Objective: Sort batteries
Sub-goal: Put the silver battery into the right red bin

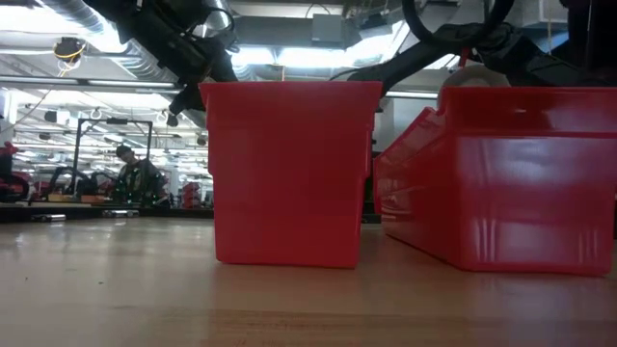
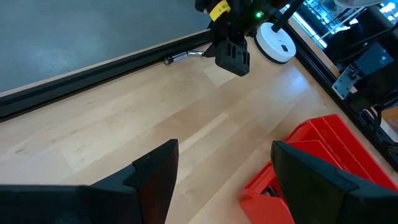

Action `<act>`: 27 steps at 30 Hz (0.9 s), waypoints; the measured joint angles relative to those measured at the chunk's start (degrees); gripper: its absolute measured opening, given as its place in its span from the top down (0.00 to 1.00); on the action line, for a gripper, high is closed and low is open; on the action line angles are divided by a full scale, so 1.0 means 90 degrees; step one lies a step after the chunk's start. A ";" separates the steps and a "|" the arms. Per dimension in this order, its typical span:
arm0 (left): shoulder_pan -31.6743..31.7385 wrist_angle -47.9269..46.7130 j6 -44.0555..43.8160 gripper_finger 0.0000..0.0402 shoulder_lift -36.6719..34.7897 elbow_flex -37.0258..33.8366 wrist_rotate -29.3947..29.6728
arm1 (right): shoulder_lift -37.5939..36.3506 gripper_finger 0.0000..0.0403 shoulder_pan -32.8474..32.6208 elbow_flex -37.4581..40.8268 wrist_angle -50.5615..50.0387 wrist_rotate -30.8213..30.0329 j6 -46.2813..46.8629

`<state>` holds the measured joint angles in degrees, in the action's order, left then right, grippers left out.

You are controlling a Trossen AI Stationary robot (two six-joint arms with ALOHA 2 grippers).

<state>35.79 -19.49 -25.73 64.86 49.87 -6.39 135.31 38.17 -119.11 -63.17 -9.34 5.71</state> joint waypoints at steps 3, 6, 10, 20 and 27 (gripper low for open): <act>0.0000 0.0000 0.0031 0.39 0.0000 0.0000 0.0002 | 0.0000 0.55 0.0015 0.0000 -0.0036 -0.0195 -0.0001; 0.0000 -0.0002 0.0031 0.39 0.0000 0.0000 0.0002 | 0.0023 0.55 0.0027 0.0000 -0.0028 -0.0178 -0.0001; 0.0000 0.0000 0.0031 0.39 0.0000 0.0000 0.0002 | 0.0106 0.55 -0.0012 0.0007 -0.0090 0.0103 0.0010; 0.0000 -0.0053 0.0050 0.39 0.0000 0.0000 0.0001 | 0.0353 0.55 -0.0039 0.0012 -0.0044 0.0209 0.0028; 0.0000 -0.0274 0.0082 0.39 0.0002 0.0000 0.0000 | 0.0379 0.55 -0.0032 0.0007 0.0129 -0.0082 -0.0020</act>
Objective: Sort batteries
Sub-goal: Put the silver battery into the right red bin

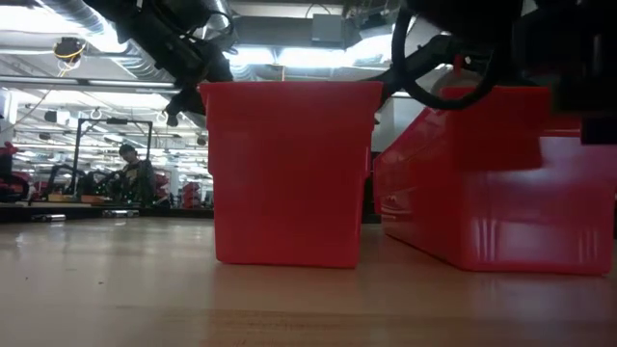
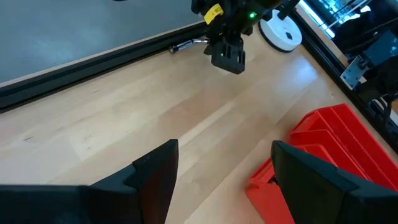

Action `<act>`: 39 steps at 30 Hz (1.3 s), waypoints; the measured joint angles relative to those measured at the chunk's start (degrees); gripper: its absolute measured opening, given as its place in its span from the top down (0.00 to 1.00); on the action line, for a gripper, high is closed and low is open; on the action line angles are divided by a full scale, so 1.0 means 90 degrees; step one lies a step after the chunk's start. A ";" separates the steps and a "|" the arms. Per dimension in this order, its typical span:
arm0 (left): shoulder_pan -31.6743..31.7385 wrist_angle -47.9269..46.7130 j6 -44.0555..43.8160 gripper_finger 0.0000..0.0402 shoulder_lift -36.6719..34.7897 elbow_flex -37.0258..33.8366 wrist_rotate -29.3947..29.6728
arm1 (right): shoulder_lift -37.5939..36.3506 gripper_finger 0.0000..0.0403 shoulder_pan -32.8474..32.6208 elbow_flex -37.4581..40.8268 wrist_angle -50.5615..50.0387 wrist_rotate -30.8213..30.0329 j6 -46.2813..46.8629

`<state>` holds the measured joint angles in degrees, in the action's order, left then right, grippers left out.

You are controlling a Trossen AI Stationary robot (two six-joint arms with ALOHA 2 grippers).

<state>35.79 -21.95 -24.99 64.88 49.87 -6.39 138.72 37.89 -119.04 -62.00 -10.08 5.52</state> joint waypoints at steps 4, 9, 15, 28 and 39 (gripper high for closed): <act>0.0000 0.0000 0.0014 0.39 0.0000 0.0000 0.0000 | 0.0001 0.55 0.0044 0.0000 0.0072 0.0226 -0.0045; 0.0000 -0.0001 0.0027 0.39 0.0000 0.0000 0.0000 | 0.0002 0.55 0.0127 0.0000 0.0103 0.0163 -0.0037; -0.0001 -0.0005 0.0039 0.39 0.0000 0.0000 0.0000 | 0.0071 0.55 0.0311 -0.0010 0.0060 0.0815 -0.0105; 0.0000 -0.0006 0.0041 0.39 0.0000 0.0000 0.0000 | 0.0085 0.89 0.0172 -0.0010 0.0020 0.1182 -0.0168; 0.0000 -0.0018 0.0110 0.39 0.0000 0.0000 0.0000 | 0.0019 0.99 0.0009 -0.0015 -0.0503 0.1491 -0.0357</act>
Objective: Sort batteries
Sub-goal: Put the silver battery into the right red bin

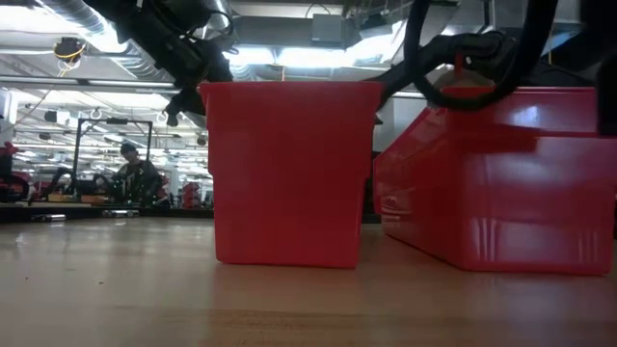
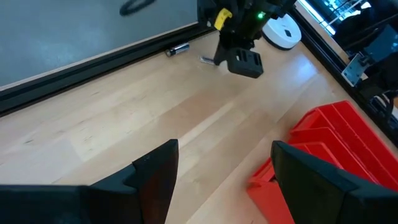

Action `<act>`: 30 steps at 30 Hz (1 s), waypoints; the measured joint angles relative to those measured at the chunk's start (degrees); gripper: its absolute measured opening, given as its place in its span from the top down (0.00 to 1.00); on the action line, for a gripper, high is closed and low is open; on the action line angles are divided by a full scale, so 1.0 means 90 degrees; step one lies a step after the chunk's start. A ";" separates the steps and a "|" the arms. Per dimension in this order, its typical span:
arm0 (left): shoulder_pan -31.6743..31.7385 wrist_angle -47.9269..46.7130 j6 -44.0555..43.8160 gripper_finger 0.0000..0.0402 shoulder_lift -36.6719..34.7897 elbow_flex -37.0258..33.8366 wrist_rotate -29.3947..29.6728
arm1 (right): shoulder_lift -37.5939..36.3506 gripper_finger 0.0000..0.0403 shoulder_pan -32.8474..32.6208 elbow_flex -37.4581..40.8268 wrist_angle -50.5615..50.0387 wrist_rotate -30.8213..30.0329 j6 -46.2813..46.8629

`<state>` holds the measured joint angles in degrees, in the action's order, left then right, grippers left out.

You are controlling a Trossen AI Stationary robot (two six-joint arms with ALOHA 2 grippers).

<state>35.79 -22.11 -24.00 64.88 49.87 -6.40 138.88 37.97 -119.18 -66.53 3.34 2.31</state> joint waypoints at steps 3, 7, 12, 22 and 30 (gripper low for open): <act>-0.0002 0.0000 0.0070 0.39 0.0000 0.0000 -0.0001 | -0.0049 0.99 -0.0053 0.0014 -0.0155 0.0211 -0.0072; 0.0000 -0.0002 0.0162 0.39 0.0000 0.0000 -0.0002 | -0.0059 0.99 -0.0174 -0.0046 -0.0378 0.0469 -0.0128; 0.0000 -0.0005 0.0248 0.39 0.0000 0.0000 -0.0002 | -0.0070 1.00 -0.0374 -0.0119 -0.0353 0.0449 -0.0131; 0.0000 -0.0099 0.0353 0.39 0.0000 0.0000 -0.0002 | -0.0185 0.98 -0.0643 -0.0133 -0.0254 0.0359 -0.0072; -0.0182 -0.0386 0.0760 0.39 0.0056 0.0002 -0.0135 | -0.0790 0.99 -0.0635 -0.0136 0.0141 0.0438 0.0204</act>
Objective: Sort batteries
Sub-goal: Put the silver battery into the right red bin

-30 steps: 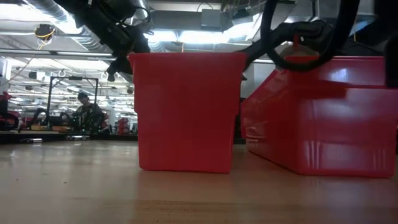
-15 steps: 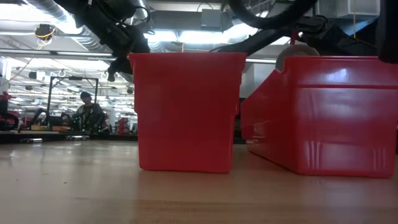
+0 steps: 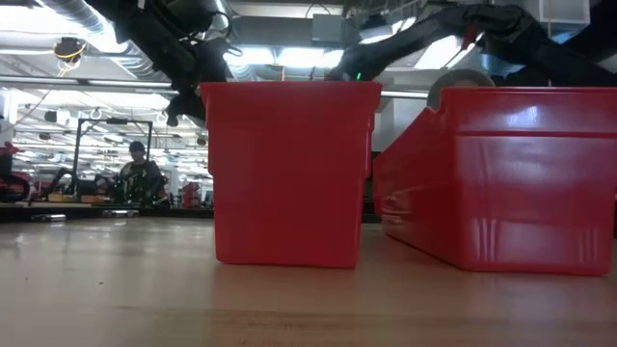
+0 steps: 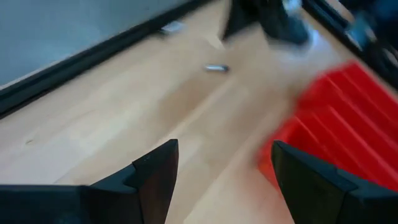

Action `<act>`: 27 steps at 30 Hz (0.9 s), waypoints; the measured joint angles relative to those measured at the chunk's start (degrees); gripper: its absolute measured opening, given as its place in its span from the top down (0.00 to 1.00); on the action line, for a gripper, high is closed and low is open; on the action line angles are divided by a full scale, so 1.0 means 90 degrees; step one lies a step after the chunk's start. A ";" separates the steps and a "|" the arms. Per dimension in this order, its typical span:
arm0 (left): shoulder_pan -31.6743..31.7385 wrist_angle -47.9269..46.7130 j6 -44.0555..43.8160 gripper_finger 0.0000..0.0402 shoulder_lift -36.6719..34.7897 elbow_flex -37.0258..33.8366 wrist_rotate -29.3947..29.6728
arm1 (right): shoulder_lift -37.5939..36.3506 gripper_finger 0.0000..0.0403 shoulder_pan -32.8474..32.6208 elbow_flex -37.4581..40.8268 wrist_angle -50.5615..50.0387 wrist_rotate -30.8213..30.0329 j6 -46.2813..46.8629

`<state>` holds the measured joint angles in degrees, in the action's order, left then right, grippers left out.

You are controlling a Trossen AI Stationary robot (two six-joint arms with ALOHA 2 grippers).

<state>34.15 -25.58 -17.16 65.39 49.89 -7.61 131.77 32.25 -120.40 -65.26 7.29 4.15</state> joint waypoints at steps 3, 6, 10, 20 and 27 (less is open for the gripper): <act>-0.0219 -0.0001 0.0644 0.39 0.0153 0.0000 -0.0307 | -0.0409 0.99 -0.0041 -0.0186 0.0127 0.0095 0.0062; -0.0372 0.0173 0.0812 0.39 0.0435 0.0000 -0.0400 | -0.0746 0.99 -0.0087 -0.0456 0.0081 0.0102 0.0169; -0.0407 0.1051 0.0361 0.39 0.1035 0.0007 -0.0737 | -0.1400 0.99 -0.0193 -0.0667 0.0090 0.0028 0.0333; -0.0501 0.0386 0.3105 0.39 0.3466 0.2311 -0.0713 | -0.2960 0.99 -0.0338 -0.0675 -0.0573 -0.0886 0.0534; -0.0006 -0.0917 0.6019 0.40 0.4944 0.3575 -0.0786 | -0.3470 0.99 -0.0482 -0.0672 -0.1565 -0.1798 0.0857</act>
<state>34.10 -33.83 37.01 109.89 82.06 -14.68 100.54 27.91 -126.45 -79.35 -8.89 11.86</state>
